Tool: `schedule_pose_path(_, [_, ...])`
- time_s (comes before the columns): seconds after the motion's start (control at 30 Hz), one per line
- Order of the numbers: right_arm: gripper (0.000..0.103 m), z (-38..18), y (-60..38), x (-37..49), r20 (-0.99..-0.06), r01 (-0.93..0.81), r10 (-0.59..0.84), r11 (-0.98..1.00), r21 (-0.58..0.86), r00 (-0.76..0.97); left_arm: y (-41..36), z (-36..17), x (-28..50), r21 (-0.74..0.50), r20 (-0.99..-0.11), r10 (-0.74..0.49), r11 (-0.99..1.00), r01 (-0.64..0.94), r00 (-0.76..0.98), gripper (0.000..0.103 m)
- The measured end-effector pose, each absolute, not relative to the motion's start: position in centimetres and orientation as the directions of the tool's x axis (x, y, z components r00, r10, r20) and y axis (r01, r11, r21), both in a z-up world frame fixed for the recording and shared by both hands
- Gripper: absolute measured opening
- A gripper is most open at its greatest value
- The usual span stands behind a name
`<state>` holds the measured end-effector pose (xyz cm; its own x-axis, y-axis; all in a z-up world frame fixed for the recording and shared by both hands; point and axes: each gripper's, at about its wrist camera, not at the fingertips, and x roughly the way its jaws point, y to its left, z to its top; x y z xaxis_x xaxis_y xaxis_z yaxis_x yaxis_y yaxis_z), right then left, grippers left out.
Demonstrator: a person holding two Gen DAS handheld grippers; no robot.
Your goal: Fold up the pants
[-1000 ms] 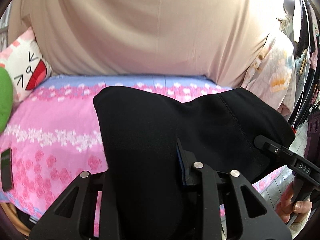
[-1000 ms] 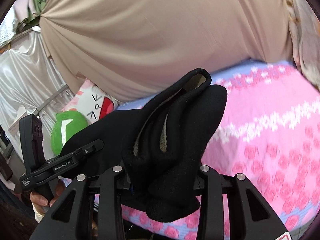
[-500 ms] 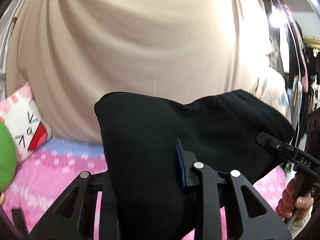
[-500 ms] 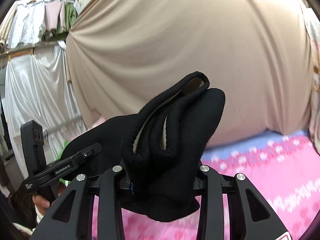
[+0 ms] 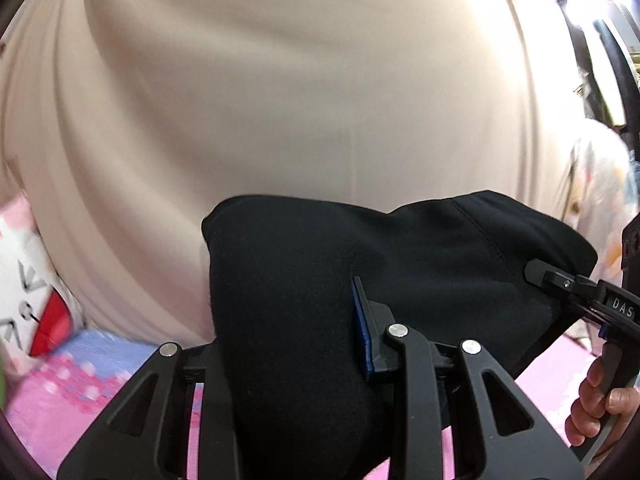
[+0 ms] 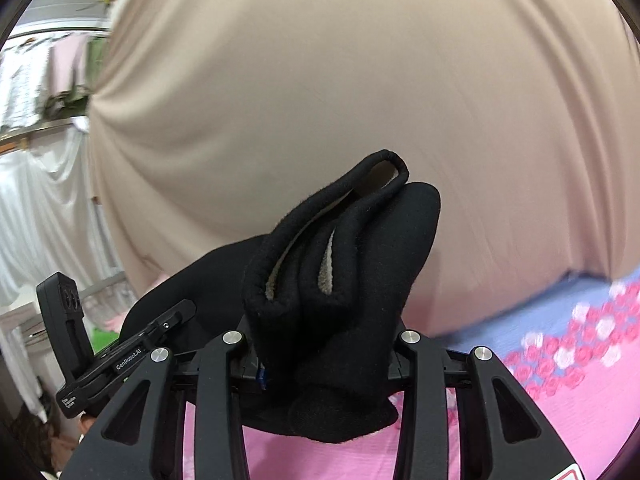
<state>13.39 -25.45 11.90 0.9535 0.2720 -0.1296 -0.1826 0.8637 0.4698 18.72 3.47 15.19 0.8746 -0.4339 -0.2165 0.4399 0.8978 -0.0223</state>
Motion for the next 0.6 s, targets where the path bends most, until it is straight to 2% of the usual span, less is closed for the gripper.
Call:
schedule_pose_path(0.07, [0.036,9.2,-26.1,15.6,-0.179,-0.147,0.266,0.857,0.493,0.947,2.5,12.0,22.1,-0.048,-0.289,-0.438,0.895,0.444,0.851,0.029])
schedule_pose_path(0.17, [0.036,3.7,-27.0,19.1,-0.31,-0.062,0.258,0.849,0.524,0.915,1.0,6.0,26.5,-0.078,-0.427,-0.432,0.893,0.443,0.795,0.029])
schedule_pose_path(0.23, [0.043,-0.7,-27.2,21.3,-0.445,0.024,0.244,0.856,0.516,0.862,0.4,1.8,28.6,-0.098,-0.533,-0.418,0.894,0.437,0.736,0.029])
schedule_pose_path(0.27, [0.044,-2.7,-27.4,22.4,-0.533,0.072,0.244,0.862,0.503,0.81,0.1,-1.0,29.9,-0.109,-0.614,-0.4,0.897,0.429,0.68,0.03])
schedule_pose_path(0.3, [0.052,-5.2,-27.8,23.5,-0.646,0.138,0.243,0.866,0.48,0.724,0.2,-3.5,30.7,-0.127,-0.686,-0.376,0.905,0.405,0.623,0.034])
schedule_pose_path(0.33, [0.055,-6.5,-28.4,23.5,-0.69,0.179,0.242,0.859,0.479,0.682,1.4,-3.9,30.0,-0.156,-0.652,-0.393,0.906,0.392,0.649,0.046])
schedule_pose_path(0.37, [0.055,-6.5,-29.3,22.4,-0.654,0.168,0.262,0.839,0.518,0.71,2.1,-3.4,29.1,-0.145,-0.63,-0.383,0.912,0.383,0.675,0.051])
schedule_pose_path(0.4, [0.056,-5.6,-29.6,21.6,-0.65,0.184,0.218,0.851,0.491,0.728,2.6,-2.3,27.9,-0.085,-0.623,-0.346,0.922,0.378,0.701,0.051])
schedule_pose_path(0.47, [0.06,-2.1,-29.1,19.5,-0.629,0.236,0.035,0.909,0.343,0.777,3.3,0.4,25.5,0.049,-0.565,-0.25,0.941,0.334,0.787,0.055])
schedule_pose_path(0.5, [0.062,0.2,-28.4,18.4,-0.571,0.238,-0.039,0.931,0.277,0.82,3.7,1.8,24.7,0.1,-0.52,-0.205,0.949,0.298,0.829,0.06])
schedule_pose_path(0.53, [0.062,2.0,-27.7,17.9,-0.522,0.198,-0.037,0.946,0.257,0.852,4.0,3.3,24.0,0.122,-0.483,-0.18,0.955,0.27,0.857,0.068])
schedule_pose_path(0.57, [0.06,3.1,-27.1,18.1,-0.506,0.165,-0.017,0.955,0.248,0.862,4.1,5.1,23.6,0.099,-0.464,-0.194,0.958,0.268,0.864,0.068])
schedule_pose_path(0.6, [0.05,4.3,-26.0,19.3,-0.51,0.127,0.016,0.961,0.244,0.86,3.8,6.3,23.8,0.063,-0.467,-0.218,0.958,0.278,0.857,0.068])
